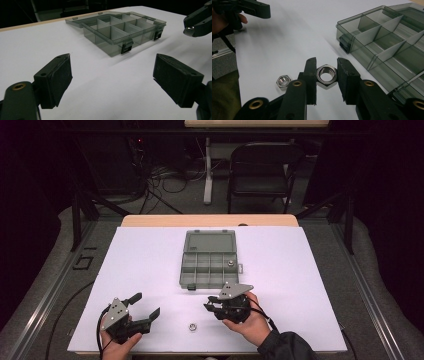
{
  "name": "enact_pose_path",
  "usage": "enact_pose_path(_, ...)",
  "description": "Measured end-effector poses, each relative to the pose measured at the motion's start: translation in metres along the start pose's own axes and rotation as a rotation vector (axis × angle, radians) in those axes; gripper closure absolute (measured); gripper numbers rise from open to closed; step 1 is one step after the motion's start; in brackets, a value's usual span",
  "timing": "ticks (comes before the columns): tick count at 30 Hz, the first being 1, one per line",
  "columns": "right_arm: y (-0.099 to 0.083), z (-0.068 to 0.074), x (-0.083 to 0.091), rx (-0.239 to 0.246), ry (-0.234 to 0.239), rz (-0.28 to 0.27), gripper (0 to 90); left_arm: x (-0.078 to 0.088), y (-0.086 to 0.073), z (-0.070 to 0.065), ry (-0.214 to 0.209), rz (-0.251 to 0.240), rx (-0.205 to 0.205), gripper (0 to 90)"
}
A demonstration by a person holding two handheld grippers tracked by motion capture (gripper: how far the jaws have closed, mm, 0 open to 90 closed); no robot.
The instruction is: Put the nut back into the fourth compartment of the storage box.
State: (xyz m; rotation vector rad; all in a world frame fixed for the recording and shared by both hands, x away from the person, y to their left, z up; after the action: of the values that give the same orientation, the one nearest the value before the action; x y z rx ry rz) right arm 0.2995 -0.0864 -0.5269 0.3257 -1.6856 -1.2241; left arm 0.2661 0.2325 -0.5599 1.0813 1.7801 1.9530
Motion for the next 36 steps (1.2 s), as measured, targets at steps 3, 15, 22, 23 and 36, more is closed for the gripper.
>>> enact_pose_path(3,0.001,-0.003,0.001,0.0,-0.006,-0.005,70.3,0.0,0.0,0.0,0.0,0.0,0.0,15.4)
enact_pose_path(15,0.018,-0.032,0.014,-0.023,-0.076,-0.031,70.3,0.0,0.0,0.0,-0.001,-0.001,0.0,15.4)
enact_pose_path(22,0.023,-0.044,0.017,-0.033,-0.1,-0.034,70.3,0.0,0.0,0.0,-0.001,-0.002,0.0,15.4)
enact_pose_path(23,0.023,-0.045,0.017,-0.038,-0.102,-0.032,70.2,0.0,0.0,0.0,0.0,-0.001,-0.001,15.4)
enact_pose_path(36,0.025,-0.067,0.01,-0.068,-0.152,-0.021,70.3,0.0,0.0,0.0,0.0,-0.001,0.001,15.4)
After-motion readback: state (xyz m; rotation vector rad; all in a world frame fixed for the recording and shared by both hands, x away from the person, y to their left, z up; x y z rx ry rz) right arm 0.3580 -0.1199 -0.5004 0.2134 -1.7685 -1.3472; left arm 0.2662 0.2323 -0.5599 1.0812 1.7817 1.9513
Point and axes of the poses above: each handheld gripper's, and its own axes: x roughly backward along the jaws, y roughly out of its top, z roughly to its left, the point moved 2 cm from there along -x, roughly forward along the jaws, and after that the axes turned 4 degrees about -y, right-handed, at the moved point
